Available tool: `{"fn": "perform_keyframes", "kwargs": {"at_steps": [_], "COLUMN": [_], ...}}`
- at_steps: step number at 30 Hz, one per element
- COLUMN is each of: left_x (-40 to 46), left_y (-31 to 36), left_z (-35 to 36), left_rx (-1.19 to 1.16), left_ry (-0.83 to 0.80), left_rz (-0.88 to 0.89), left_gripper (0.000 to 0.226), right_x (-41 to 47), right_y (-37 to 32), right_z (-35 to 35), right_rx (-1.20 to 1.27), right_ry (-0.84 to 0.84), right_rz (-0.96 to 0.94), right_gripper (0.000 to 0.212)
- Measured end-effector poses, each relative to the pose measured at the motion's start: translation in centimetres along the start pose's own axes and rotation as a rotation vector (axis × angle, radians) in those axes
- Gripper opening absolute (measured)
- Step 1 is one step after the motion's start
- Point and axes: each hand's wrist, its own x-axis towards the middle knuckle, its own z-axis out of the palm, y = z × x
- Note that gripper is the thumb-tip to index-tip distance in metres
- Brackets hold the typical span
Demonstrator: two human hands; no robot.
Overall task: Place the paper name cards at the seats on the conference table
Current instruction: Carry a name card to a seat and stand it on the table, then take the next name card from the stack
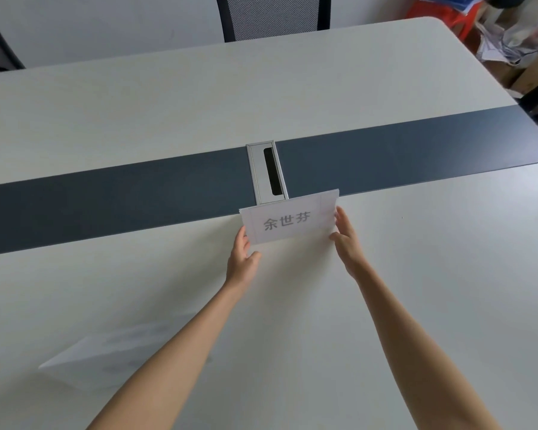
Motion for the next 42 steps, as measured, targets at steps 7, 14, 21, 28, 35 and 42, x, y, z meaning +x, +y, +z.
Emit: {"fn": "perform_keyframes", "kwargs": {"at_steps": [7, 14, 21, 28, 35, 42], "left_x": [-0.9, -6.0, -14.6, -16.6, -16.4, -18.8], "left_y": [1.4, 3.9, -1.4, -8.2, -8.3, -8.4], "left_z": [-2.6, -11.4, -23.2, -26.7, -26.9, -27.1], "left_rx": [0.075, 0.268, 0.543, 0.306, 0.391, 0.583], "left_ry": [-0.003, 0.044, 0.503, 0.313, 0.027, -0.199], "left_rz": [-0.035, 0.151, 0.227, -0.094, -0.045, 0.176], "left_gripper": [0.051, 0.024, 0.028, 0.046, 0.052, 0.042], "right_x": [-2.7, -11.5, -19.4, -20.8, -23.9, -33.1], "right_y": [0.4, 1.8, 1.5, 1.0, 2.0, 5.0], "right_z": [1.5, 8.6, 16.1, 19.5, 22.0, 23.1], "right_rx": [0.037, -0.085, -0.236, -0.239, -0.154, -0.062], "right_ry": [0.171, -0.250, -0.624, -0.429, -0.193, 0.313], "right_rz": [0.061, 0.059, -0.095, -0.118, -0.115, -0.025], "right_gripper": [0.062, 0.039, 0.069, 0.069, 0.070, 0.056]}}
